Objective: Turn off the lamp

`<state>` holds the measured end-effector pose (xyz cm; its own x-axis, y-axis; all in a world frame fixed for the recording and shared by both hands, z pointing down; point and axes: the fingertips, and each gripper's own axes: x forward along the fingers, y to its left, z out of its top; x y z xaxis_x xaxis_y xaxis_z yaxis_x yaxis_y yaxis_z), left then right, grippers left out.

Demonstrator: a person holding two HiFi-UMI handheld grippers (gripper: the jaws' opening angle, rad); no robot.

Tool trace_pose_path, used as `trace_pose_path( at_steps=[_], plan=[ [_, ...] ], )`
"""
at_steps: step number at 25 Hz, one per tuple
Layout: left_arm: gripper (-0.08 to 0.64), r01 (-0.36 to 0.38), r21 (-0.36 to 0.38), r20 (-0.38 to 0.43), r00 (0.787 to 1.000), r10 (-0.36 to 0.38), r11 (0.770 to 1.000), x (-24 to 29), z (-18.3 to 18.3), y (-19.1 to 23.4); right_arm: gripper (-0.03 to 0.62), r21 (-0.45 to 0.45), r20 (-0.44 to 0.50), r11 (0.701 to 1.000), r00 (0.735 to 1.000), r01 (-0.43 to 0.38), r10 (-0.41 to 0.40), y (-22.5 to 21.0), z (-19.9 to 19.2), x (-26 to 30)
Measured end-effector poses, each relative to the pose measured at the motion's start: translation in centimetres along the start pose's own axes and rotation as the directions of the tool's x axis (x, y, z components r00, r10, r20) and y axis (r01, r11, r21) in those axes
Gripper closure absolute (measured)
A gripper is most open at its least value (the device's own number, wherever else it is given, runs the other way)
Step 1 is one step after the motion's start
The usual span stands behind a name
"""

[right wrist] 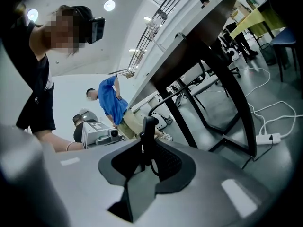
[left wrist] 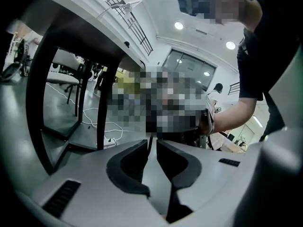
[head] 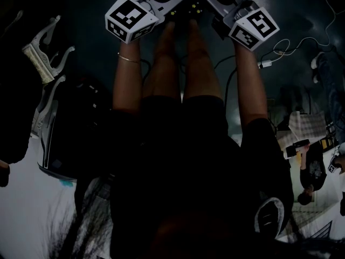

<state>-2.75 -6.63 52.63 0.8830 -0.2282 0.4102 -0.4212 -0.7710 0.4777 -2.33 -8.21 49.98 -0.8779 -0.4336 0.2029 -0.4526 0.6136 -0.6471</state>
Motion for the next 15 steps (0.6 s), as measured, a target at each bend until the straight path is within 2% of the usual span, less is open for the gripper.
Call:
trace_pose_path(
  at_steps=[5, 12, 15],
  plan=[
    [0.499, -0.009, -0.005, 0.008, 1.0, 0.009, 1.0, -0.3, -0.6, 0.2, 0.515, -0.003, -0.03, 0.999, 0.999, 0.033, -0.034, -0.9, -1.2, 0.4],
    [0.499, -0.031, 0.005, -0.012, 0.999, 0.031, 1.0, -0.7, -1.1, 0.5, 0.514, -0.004, -0.061, 0.999, 0.998, 0.032, -0.032, -1.3, -2.8, 0.9],
    [0.499, -0.039, -0.015, -0.01, 0.999, 0.039, 0.999, -1.1, -1.2, 0.5, 0.515, -0.025, -0.104, 0.998, 0.993, 0.055, -0.057, -1.9, -4.1, 1.1]
  ],
)
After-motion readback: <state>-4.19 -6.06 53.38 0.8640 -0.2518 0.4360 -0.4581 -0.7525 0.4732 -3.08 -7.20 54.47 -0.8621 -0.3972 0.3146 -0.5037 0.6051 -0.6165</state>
